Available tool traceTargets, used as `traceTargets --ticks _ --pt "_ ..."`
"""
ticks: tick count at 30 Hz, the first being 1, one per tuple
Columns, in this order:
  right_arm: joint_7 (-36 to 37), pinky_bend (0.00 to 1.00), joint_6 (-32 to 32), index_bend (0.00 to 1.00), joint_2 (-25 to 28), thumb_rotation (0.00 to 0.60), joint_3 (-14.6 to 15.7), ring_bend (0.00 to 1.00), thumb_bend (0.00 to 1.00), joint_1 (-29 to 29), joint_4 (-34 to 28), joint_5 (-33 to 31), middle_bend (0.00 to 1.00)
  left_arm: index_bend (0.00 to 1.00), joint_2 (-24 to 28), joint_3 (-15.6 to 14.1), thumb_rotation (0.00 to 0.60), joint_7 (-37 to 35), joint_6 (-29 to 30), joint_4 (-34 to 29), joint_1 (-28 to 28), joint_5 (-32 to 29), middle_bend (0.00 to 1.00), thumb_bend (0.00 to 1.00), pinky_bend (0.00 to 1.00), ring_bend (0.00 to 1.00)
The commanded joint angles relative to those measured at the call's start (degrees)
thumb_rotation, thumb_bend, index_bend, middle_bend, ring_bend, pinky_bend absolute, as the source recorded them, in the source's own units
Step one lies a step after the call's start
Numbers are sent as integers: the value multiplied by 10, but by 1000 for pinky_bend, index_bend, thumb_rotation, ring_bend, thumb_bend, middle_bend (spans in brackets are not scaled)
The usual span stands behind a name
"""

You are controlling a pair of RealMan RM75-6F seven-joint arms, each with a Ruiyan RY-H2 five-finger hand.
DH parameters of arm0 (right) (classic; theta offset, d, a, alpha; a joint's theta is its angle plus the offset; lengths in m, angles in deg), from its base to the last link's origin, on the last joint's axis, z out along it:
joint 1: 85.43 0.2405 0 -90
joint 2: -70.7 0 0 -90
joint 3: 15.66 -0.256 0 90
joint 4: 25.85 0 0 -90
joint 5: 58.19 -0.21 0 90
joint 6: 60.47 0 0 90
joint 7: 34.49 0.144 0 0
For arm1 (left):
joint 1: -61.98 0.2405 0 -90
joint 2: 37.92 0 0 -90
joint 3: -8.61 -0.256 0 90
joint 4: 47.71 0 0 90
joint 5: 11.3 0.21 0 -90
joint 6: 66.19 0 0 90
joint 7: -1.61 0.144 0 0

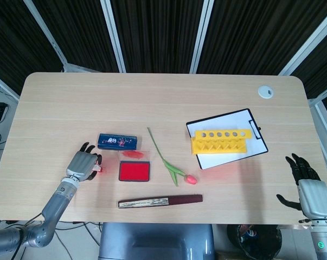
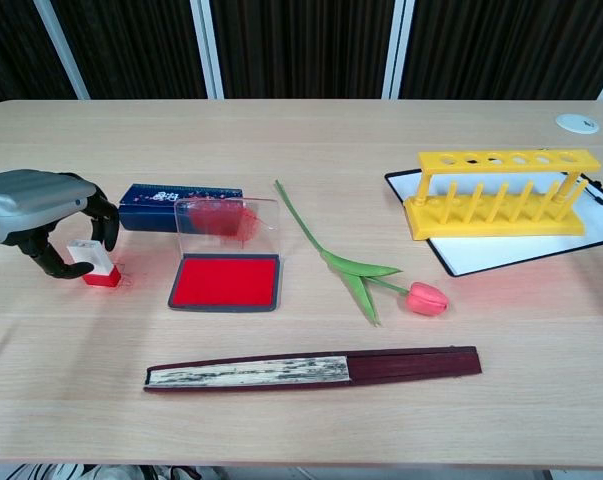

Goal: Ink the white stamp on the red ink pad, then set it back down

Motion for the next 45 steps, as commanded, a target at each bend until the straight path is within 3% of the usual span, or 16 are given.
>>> traceTargets --ticks 1,45 --pt "0 192 0 25 0 600 0 0 221 0 0 0 0 448 0 -1 600 0 1 -1 0 0 439 323 54 101" --pt "3 192 0 25 1 600 0 0 222 -1 -3 -3 0 458 2 -6 600 8 5 -2 -5 -6 451 323 55 102"
